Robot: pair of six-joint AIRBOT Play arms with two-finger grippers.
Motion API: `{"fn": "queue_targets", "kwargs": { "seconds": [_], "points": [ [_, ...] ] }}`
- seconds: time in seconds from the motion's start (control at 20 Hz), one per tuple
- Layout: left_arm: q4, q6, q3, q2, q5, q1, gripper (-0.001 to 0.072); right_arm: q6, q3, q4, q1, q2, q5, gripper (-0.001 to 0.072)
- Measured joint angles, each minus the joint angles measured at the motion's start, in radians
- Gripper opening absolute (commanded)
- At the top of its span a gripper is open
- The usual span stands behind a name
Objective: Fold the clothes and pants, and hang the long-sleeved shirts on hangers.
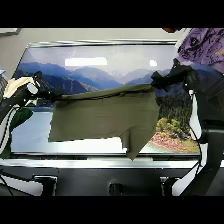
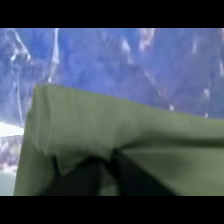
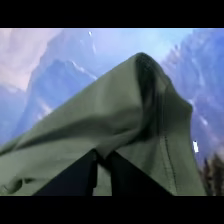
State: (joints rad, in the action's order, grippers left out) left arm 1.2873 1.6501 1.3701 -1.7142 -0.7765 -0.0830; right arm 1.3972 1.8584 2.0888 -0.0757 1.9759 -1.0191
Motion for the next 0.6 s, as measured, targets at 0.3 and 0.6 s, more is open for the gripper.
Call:
{"fn": "queue_targets", "kwargs": {
  "seconds": [0.3,0.6],
  "points": [
    [-0.012,-0.051,0.077,0.077,-0.233,-0.106,0.0611,0.185,0.004,0.031,-0.076,-0.080,-0.259,0.0358],
    [-0.012,-0.118,-0.081,0.320,-0.404,-0.270,0.0604,0.370,-0.357,0.145,-0.292,-0.301,-0.418,0.0390]
  ]
}}
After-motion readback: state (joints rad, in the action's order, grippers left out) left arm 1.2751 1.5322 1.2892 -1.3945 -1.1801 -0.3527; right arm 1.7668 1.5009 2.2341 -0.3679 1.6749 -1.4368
